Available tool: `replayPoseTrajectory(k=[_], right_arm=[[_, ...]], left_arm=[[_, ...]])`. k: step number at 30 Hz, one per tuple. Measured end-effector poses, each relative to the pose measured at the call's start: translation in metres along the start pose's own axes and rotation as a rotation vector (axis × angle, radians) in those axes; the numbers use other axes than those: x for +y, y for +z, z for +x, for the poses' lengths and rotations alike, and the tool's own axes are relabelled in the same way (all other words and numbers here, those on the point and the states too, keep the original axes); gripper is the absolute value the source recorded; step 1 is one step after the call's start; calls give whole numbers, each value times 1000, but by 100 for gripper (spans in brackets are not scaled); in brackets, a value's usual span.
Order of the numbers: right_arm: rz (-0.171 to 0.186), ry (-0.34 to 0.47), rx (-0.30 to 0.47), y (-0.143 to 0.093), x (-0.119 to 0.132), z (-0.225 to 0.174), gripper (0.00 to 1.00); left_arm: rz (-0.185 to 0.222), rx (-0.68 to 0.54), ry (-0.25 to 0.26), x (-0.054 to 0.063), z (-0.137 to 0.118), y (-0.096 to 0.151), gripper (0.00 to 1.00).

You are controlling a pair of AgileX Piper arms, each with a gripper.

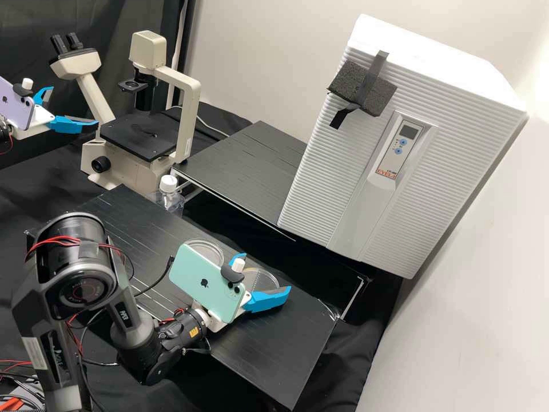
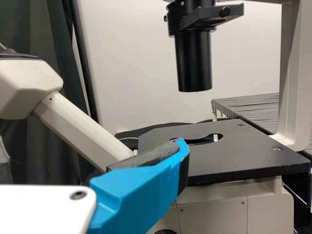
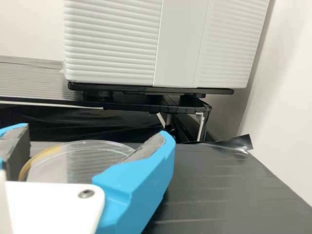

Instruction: Close the petri dish lid.

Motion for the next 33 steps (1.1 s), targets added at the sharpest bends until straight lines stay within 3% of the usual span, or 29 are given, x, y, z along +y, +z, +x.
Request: replayPoseTrajectory(k=[21, 22, 33], right_arm=[[1, -2, -1, 0, 0, 0, 0], [1, -2, -1, 0, 0, 0, 100], [0, 0, 0, 0, 0, 0, 100]], left_arm=[[0, 0, 0, 0, 0, 0, 100], [0, 0, 0, 0, 0, 0, 100], [0, 0, 0, 0, 0, 0, 100]])
